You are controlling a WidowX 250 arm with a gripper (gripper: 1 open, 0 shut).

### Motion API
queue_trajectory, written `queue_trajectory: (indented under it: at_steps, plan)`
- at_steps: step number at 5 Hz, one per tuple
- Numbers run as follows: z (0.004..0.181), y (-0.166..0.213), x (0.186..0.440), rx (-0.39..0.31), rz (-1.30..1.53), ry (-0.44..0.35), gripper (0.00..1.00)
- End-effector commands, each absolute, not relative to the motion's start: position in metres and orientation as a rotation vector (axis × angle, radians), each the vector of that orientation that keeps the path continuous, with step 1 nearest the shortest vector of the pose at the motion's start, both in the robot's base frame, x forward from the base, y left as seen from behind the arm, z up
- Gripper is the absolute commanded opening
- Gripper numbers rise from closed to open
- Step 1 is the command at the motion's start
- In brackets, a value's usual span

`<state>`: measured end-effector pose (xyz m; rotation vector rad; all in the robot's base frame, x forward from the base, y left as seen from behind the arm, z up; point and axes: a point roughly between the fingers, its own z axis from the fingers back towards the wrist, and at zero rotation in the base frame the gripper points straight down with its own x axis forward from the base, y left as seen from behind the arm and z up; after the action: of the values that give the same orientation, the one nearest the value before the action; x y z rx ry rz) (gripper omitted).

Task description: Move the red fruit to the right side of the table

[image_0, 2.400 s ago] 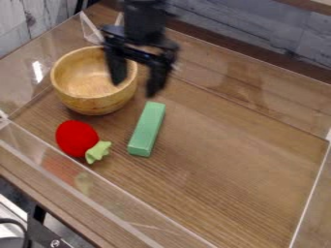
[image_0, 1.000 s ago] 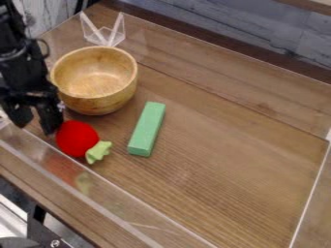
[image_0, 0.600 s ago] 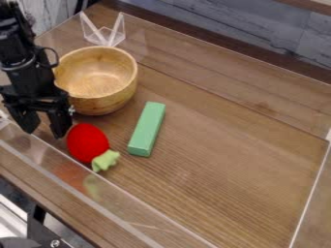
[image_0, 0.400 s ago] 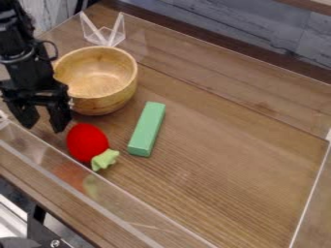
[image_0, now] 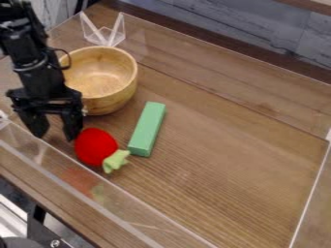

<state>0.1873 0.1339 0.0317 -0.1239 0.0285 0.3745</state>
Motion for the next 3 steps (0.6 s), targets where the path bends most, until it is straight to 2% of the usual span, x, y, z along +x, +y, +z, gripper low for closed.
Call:
queue_trajectory:
  at_steps: [1,2,3]
  plan:
    - [0.0391,0.1286,0.1927,-0.102,0.402,-0.013,1.0]
    - [0.0386,0.1239,0.1929,-0.104,0.36,-0.013,0.0]
    - [0.0411,0.1211,0.1928,-0.105,0.314,-0.014,0.0]
